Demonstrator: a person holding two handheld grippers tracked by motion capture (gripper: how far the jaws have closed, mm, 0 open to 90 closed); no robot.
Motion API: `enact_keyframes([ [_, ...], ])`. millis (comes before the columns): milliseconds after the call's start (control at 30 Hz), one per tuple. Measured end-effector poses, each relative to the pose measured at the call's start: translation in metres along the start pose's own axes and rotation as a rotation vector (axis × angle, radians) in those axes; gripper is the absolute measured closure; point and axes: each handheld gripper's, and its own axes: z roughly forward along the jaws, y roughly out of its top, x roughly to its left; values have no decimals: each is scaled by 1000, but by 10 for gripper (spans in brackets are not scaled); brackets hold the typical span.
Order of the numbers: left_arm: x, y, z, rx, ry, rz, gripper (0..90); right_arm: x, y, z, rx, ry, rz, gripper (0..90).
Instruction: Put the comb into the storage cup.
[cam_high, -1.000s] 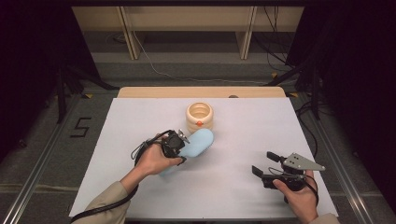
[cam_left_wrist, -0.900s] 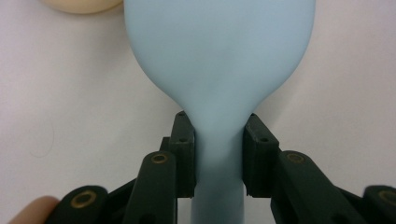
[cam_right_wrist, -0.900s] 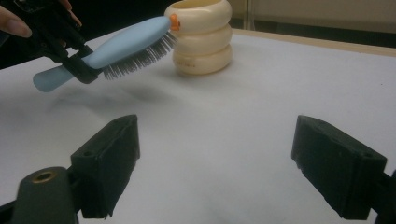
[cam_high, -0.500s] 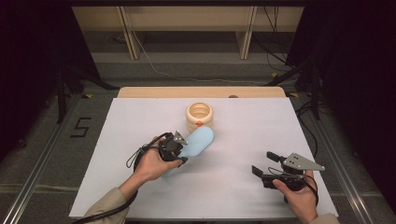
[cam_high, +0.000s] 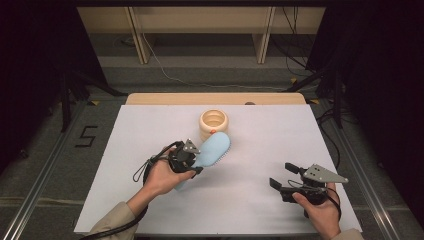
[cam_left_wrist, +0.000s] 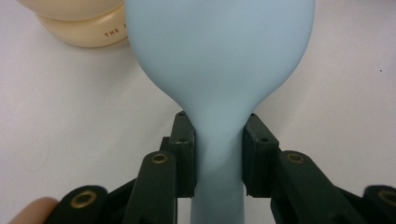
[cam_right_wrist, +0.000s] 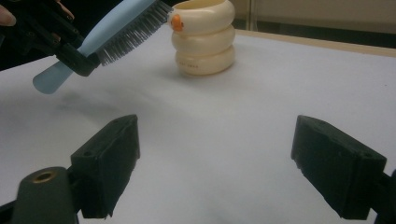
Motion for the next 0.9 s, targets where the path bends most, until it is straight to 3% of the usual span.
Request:
enact_keyframes([
  [467, 7, 6, -15, -99, 26, -40, 694, 0, -1, -1, -2, 0, 7, 162],
  [900, 7, 7, -16, -157, 27, -58, 694, 0, -1, -1, 0, -1, 8, 162],
])
